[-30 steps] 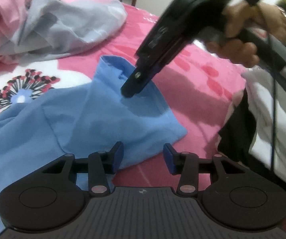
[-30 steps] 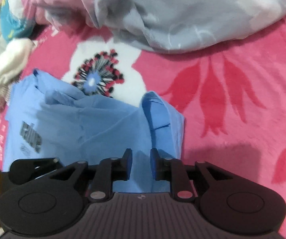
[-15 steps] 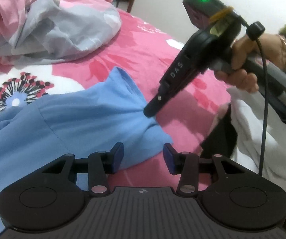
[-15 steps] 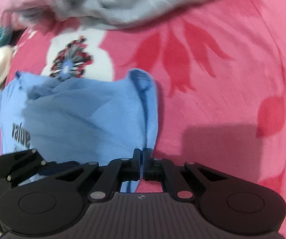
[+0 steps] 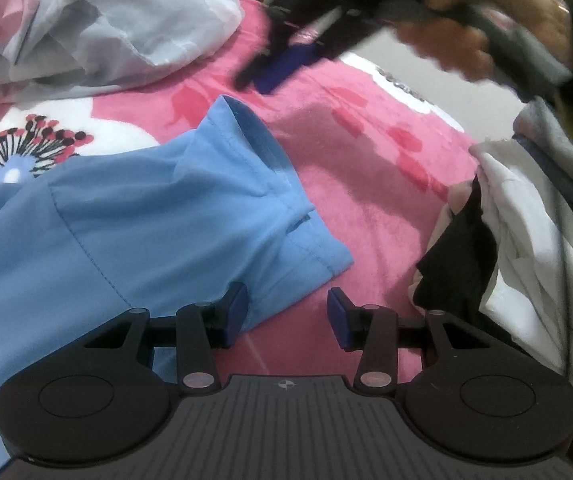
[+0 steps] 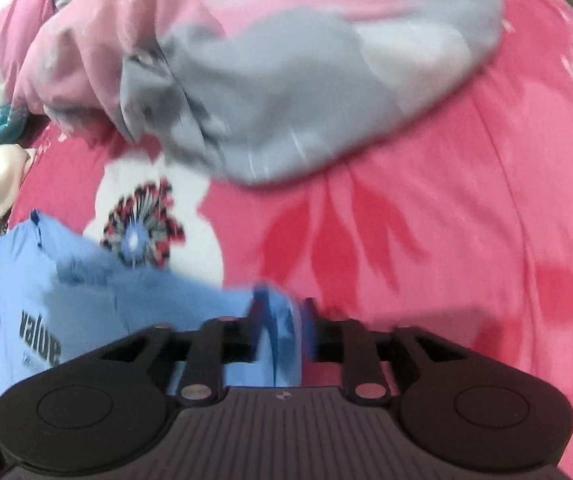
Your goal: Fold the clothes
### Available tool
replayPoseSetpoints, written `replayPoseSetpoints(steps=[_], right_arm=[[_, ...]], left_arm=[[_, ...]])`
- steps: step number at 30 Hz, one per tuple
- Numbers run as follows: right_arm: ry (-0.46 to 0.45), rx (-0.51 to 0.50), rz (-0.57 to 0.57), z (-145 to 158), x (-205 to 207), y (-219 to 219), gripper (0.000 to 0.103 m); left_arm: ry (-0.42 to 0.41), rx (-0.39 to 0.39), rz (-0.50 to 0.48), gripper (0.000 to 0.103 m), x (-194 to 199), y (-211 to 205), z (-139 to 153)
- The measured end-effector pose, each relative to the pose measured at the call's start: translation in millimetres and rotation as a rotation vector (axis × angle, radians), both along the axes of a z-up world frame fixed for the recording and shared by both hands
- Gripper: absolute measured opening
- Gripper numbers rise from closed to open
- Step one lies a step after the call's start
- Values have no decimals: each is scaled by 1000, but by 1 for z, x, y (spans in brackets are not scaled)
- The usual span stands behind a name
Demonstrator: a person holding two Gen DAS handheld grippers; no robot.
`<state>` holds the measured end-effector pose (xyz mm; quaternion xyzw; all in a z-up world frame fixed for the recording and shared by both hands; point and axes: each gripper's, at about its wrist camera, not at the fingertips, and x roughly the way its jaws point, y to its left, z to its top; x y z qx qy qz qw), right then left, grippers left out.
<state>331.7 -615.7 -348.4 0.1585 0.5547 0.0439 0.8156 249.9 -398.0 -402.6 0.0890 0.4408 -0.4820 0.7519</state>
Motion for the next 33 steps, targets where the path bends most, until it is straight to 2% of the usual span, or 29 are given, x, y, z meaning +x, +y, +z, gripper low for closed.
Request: replayPoseSetpoints(steps=[3, 4, 9, 14, 18, 22, 25, 30, 33], right_arm=[[43, 16, 9, -16, 17, 3, 38], [60, 15, 15, -20, 16, 3, 34], [115, -64, 51, -39, -15, -6, 23], [54, -128, 31, -14, -27, -15, 26], [-118, -74, 81, 25, -17, 3, 26], [-258, -25, 303, 42, 8, 72, 26], [-312, -30, 463, 34, 27, 138, 26], [-371, -132, 733, 11, 32, 229, 26], [-347, -201, 824, -8, 38, 261, 26]], left_arm=[[-3, 1, 4, 44, -1, 1, 0], [-3, 0, 6, 44, -1, 1, 0], [9, -13, 20, 44, 0, 3, -1], [34, -33, 54, 44, 3, 11, 1], [45, -63, 111, 44, 6, 29, 11], [36, -88, 177, 44, 9, 57, 27], [29, -88, 247, 44, 12, 82, 32], [-4, -43, 327, 44, 16, 123, 27], [-4, -29, 361, 44, 17, 145, 21]])
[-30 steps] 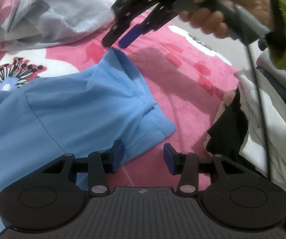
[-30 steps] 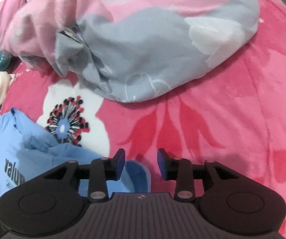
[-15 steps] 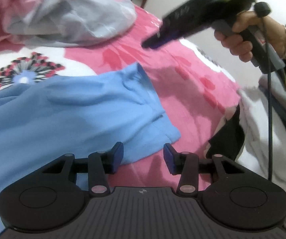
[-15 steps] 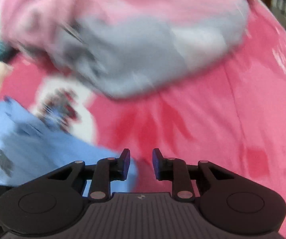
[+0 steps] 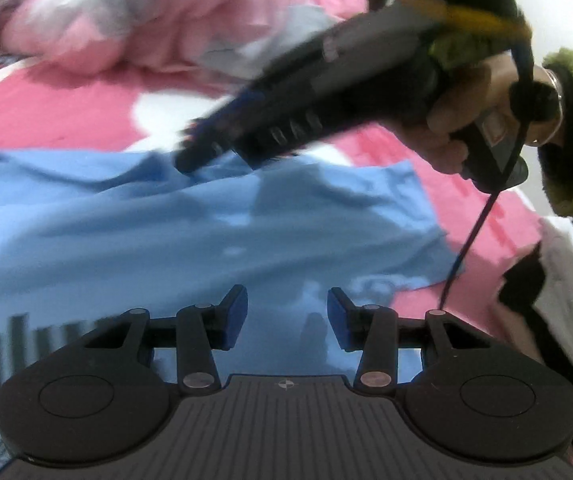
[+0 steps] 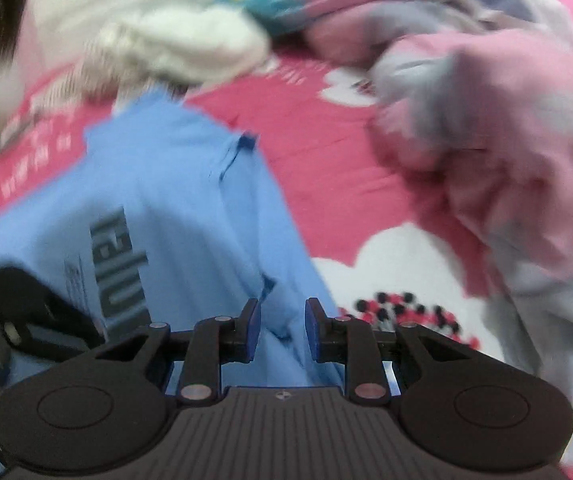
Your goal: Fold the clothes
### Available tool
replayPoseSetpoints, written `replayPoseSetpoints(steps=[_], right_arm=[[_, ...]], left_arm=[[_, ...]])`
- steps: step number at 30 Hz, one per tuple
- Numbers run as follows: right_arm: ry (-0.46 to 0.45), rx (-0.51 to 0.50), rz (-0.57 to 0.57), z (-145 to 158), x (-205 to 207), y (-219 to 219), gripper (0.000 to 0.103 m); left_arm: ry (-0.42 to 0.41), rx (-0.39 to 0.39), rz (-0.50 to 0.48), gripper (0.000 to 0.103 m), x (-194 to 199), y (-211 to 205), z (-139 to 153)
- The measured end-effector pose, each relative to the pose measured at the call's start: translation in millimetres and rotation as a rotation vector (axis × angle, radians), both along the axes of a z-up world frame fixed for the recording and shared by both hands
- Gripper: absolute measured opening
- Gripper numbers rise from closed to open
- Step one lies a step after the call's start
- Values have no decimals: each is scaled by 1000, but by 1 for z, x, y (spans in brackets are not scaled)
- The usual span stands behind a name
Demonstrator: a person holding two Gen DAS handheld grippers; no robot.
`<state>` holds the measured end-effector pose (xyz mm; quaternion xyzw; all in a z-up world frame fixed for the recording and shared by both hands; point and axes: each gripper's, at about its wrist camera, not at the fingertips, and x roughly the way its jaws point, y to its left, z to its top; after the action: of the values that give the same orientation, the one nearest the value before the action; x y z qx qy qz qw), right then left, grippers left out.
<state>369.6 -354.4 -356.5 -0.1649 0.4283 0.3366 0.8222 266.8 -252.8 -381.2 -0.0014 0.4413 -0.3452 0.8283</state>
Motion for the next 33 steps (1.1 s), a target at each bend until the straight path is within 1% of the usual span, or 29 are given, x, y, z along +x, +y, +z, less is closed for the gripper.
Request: replayPoseSetpoints(steps=[2, 3, 5, 6, 10, 12, 13, 17, 19, 21, 24, 25, 26, 27, 28, 29, 31, 33], right_arm=[[6, -34, 4, -11, 4, 11, 25], [9, -54, -5, -15, 7, 14, 24], [40, -69, -53, -20, 19, 15, 1], [37, -64, -92, -19, 24, 13, 1], [-86, -16, -298, 12, 36, -7, 1], [-126, -26, -361, 17, 42, -12, 1], [-131, -32, -384, 16, 46, -12, 1], [-145, -85, -444, -10, 58, -5, 1], [-113, -93, -500, -27, 64, -8, 1], [-104, -99, -568, -39, 66, -15, 5], [-102, -97, -717, -33, 71, -33, 7], [-97, -66, -733, -27, 70, -37, 7], [-88, -18, -727, -19, 68, -40, 8], [-74, 9, -681, -13, 66, -36, 9], [-58, 22, -610, -7, 64, -29, 14], [-52, 26, -545, -3, 62, -20, 29], [-64, -4, -429, -2, 64, 1, 50], [-58, -66, -316, -8, 71, 24, 50]], left_arm=[[5, 5, 17, 44, 3, 14, -2], [1, 5, 22, 44, 4, 21, -2], [-13, 8, 31, 44, 7, 34, 0], [-23, 13, 35, 44, 9, 40, 1], [-56, 22, 81, 44, 24, 65, 2], [-66, 33, 100, 44, 34, 73, 0], [-75, 36, 109, 44, 39, 77, -1], [-97, 54, 126, 44, 55, 85, -11], [-107, 68, 129, 44, 60, 88, -17], [-115, 74, 126, 44, 62, 92, -20], [-120, 77, 111, 44, 60, 97, -20], [-122, 78, 105, 44, 59, 99, -19], [-120, 74, 101, 44, 58, 102, -19], [-118, 70, 97, 44, 57, 105, -18], [-115, 66, 94, 44, 57, 108, -17], [-114, 66, 92, 44, 57, 110, -17], [-111, 66, 89, 44, 57, 115, -17], [-112, 72, 87, 44, 57, 119, -17]])
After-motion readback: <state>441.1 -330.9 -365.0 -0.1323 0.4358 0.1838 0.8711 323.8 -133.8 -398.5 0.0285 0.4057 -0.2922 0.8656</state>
